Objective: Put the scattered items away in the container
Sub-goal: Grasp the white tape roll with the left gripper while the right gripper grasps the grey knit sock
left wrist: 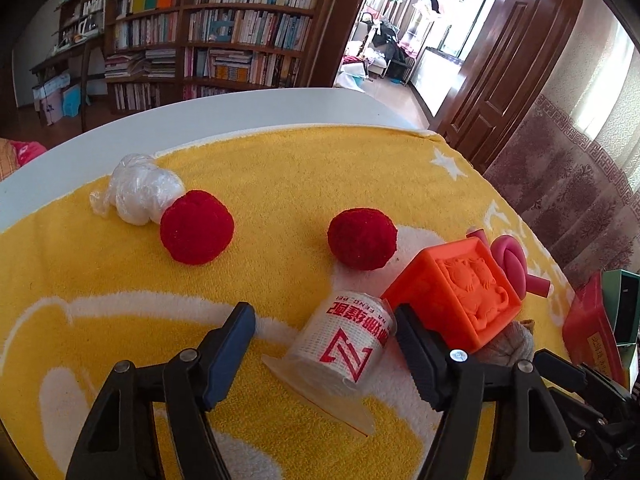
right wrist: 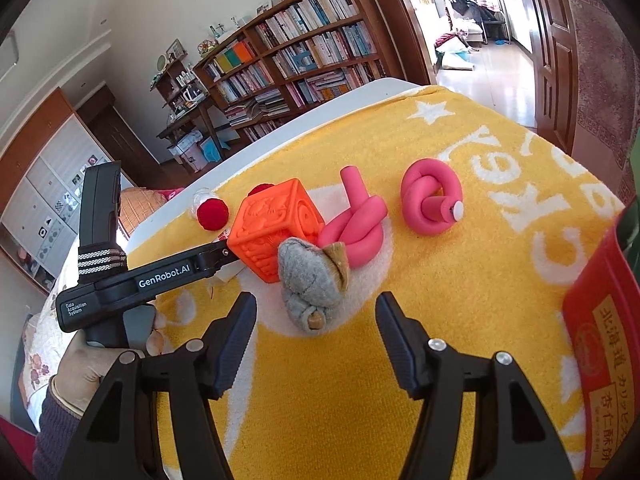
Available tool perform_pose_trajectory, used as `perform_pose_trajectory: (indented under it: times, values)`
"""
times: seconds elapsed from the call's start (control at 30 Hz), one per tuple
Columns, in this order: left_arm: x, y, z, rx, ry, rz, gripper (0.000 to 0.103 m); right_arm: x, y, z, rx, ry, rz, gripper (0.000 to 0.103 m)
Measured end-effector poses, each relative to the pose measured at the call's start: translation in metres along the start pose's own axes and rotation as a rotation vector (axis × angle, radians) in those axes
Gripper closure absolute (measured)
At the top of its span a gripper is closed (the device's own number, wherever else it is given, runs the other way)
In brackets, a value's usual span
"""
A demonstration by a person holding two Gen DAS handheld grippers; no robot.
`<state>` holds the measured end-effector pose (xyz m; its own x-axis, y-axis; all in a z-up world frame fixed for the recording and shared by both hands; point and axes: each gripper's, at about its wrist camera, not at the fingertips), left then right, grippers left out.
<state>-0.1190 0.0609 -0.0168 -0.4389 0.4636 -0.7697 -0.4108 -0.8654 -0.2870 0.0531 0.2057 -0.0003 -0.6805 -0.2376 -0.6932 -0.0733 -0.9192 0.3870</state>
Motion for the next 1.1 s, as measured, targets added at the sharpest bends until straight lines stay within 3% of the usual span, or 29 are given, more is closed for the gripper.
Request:
perform_pose_trajectory:
  times: [0.07,0.1,0.3,0.73,0.77,0.83,1.1]
  values:
    - [-0.003,-0.005,-0.001,0.014,-0.007,-0.007,0.062,0.001,0.0,0.0,-0.001,0.003,0.004,0.037]
    - [-0.005,-0.007,-0.002,0.022,-0.016,0.003,0.064,0.002,-0.001,0.0,-0.003,0.004,0.005,0.037]
    - [-0.026,-0.013,-0.011,0.031,-0.053,0.021,0.064,0.001,0.001,-0.001,-0.011,0.001,0.005,0.037]
    - [-0.067,0.003,-0.033,-0.09,-0.113,-0.024,0.064,0.021,0.017,0.019,-0.055,0.032,-0.066,0.037]
    - [-0.068,0.004,-0.035,-0.092,-0.112,-0.025,0.064,0.026,0.018,0.019,-0.062,0.036,-0.075,0.041]
    - [-0.069,0.003,-0.036,-0.095,-0.111,-0.023,0.064,0.036,0.019,0.017,-0.072,0.064,-0.089,0.061]
    - [-0.075,-0.006,-0.045,-0.096,-0.126,0.006,0.064,0.018,0.015,0.01,-0.052,0.039,-0.072,0.062]
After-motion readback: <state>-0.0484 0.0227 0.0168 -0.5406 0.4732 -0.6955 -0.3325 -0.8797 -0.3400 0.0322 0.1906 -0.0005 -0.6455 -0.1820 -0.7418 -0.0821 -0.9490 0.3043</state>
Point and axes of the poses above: each gripper's, at about its wrist camera, not at the fingertips, and x roughly the way its jaws point, y to its left, z to its top, and after that the axes turned 2 degrees about -z, right-handed
